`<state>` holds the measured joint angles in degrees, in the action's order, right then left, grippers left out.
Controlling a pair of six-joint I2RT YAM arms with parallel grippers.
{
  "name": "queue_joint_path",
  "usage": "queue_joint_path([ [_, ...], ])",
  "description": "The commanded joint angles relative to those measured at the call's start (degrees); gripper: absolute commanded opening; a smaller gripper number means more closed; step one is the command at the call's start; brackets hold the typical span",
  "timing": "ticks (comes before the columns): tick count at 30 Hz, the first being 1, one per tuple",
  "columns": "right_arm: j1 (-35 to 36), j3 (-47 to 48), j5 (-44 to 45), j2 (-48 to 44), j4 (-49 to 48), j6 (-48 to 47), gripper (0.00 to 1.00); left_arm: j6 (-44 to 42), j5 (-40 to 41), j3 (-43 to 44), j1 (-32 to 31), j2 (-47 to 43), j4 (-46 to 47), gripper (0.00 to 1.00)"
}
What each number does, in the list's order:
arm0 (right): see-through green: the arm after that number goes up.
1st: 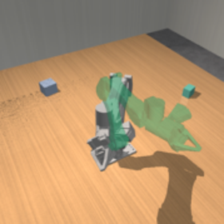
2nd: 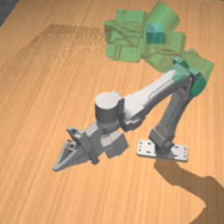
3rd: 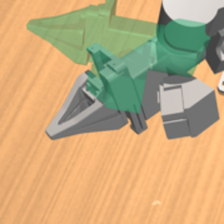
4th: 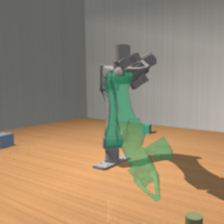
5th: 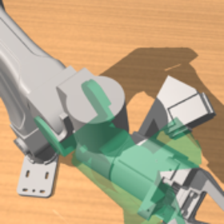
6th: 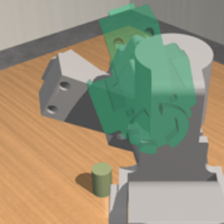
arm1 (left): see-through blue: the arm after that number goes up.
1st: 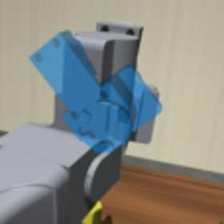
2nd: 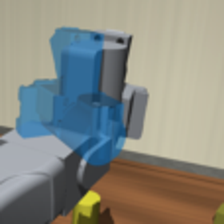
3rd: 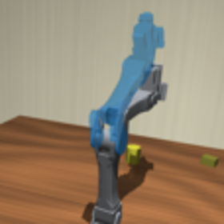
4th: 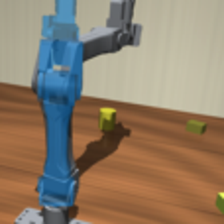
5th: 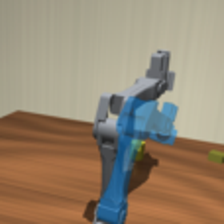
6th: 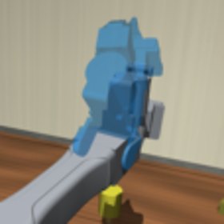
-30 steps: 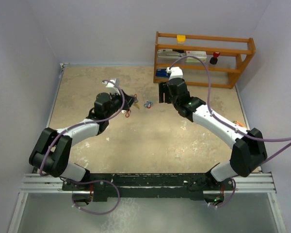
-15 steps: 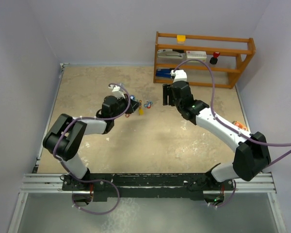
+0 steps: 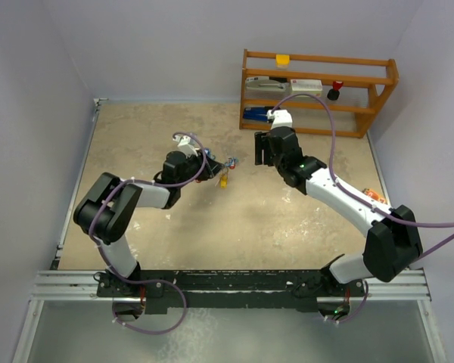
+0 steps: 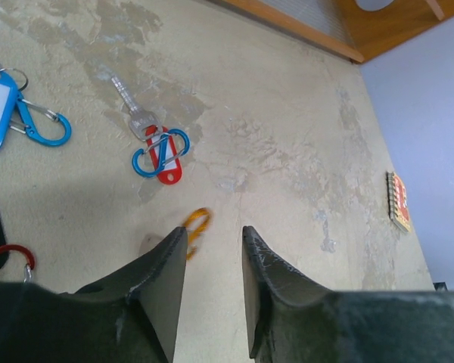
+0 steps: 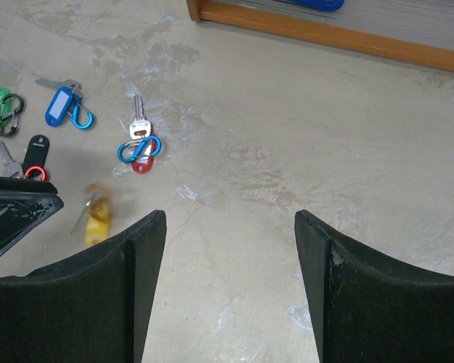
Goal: Put the keys on the keyring
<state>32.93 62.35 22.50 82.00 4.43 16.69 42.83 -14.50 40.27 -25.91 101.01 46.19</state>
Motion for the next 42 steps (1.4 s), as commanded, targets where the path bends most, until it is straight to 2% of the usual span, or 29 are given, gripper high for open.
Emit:
queue_joint_path([
  [1, -0.3, 0.5, -1.0, -1.3, -1.4, 0.3, 0.72, -1.7, 2.3, 2.8, -0.2, -4.3, -2.8, 0.35],
  [9, -0.3, 0.6, -1.5, -1.0, -1.5, 0.4, 0.72, -4.2, 8.0, 3.6, -0.2, -12.4, -12.8, 0.41],
  [13, -0.3, 0.5, -1.1, -1.3, -1.4, 0.3, 0.75, -5.7, 15.6, 3.5, -0.1, -20.4, -19.2, 0.5],
  [15, -0.3, 0.3, 0.5, -1.7, -1.1, 0.9, 0.84, -6.6, 22.5, 3.9, 0.0, -25.7, -24.6, 0.57],
  [17, -0.4, -0.1, 3.7, -2.3, -0.7, 2.3, 0.99, -6.7, 31.8, 4.0, 0.1, -31.9, -30.7, 0.64],
  [21, -1.4, -1.6, 12.8, -3.3, 0.5, 6.7, 1.0, -6.0, 51.2, 3.6, 0.5, -44.2, -41.4, 0.66],
  [25, -3.6, -2.6, 14.1, -2.9, 2.2, 10.1, 1.0, -6.0, 62.4, 3.7, 0.6, -51.8, -48.6, 0.68],
  [29, -3.9, -2.8, 13.1, -1.7, 3.6, 10.9, 1.0, -5.8, 66.5, 4.4, 0.6, -53.8, -53.9, 0.7],
  [33, -4.0, -4.6, 14.2, -3.0, 3.6, 11.6, 1.0, -7.1, 68.8, 3.5, 0.7, -56.1, -55.2, 0.71],
  [37, -4.3, -9.7, 13.8, -5.3, -1.2, 12.8, 1.0, -6.2, 71.9, 1.8, 0.6, -59.2, -55.9, 0.72],
  [42, -7.7, -13.5, 0.9, -4.4, -0.9, 17.4, 1.0, -1.2, 73.9, 0.0, 0.6, -61.3, -57.9, 0.73],
])
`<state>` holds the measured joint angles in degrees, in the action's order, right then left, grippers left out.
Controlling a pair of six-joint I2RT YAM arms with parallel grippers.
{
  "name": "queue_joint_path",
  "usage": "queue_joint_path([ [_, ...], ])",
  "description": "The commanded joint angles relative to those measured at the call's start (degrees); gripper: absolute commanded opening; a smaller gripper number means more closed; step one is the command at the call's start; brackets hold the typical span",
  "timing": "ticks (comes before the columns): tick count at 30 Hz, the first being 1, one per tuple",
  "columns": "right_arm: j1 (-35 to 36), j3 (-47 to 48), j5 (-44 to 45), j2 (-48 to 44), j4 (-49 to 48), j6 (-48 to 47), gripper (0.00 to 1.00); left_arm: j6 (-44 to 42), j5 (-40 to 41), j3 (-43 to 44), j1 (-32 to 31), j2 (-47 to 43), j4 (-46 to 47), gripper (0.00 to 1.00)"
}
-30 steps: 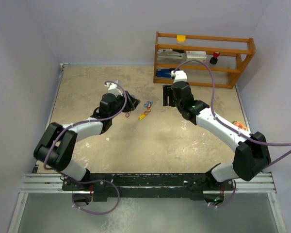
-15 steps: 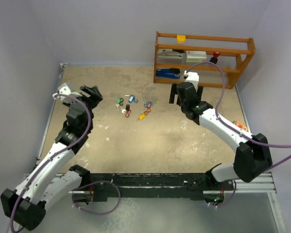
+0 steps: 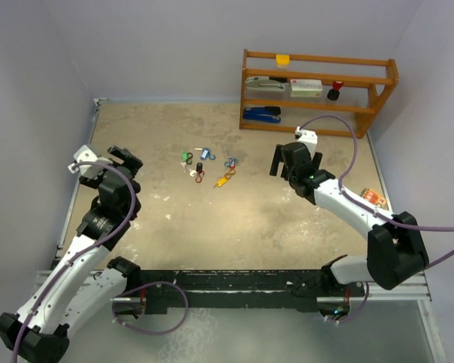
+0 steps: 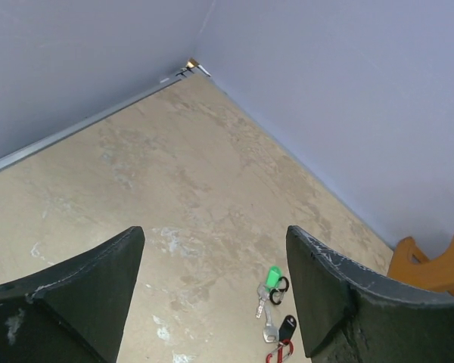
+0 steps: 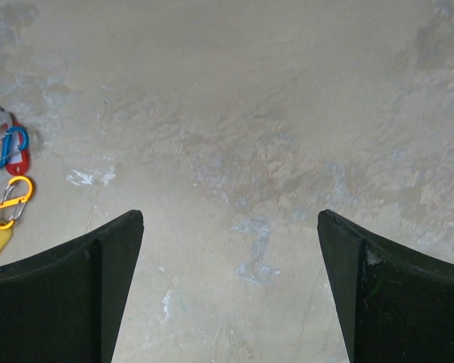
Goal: Put the keys on the keyring
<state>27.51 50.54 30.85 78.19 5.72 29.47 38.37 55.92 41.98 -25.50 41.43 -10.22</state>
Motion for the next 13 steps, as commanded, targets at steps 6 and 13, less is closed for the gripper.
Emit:
queue_joint_path([
  [6, -2.3, -5.1, -9.5, -1.2, -5.3, 3.1, 1.0, 6.3, 0.1, -8.4, 0.2, -6.6, 1.9, 0.74],
  [13, -2.3, -6.4, -10.3, -3.0, -7.3, 3.1, 1.0, 4.1, -5.5, -9.0, 0.3, -5.7, 6.8, 0.75],
])
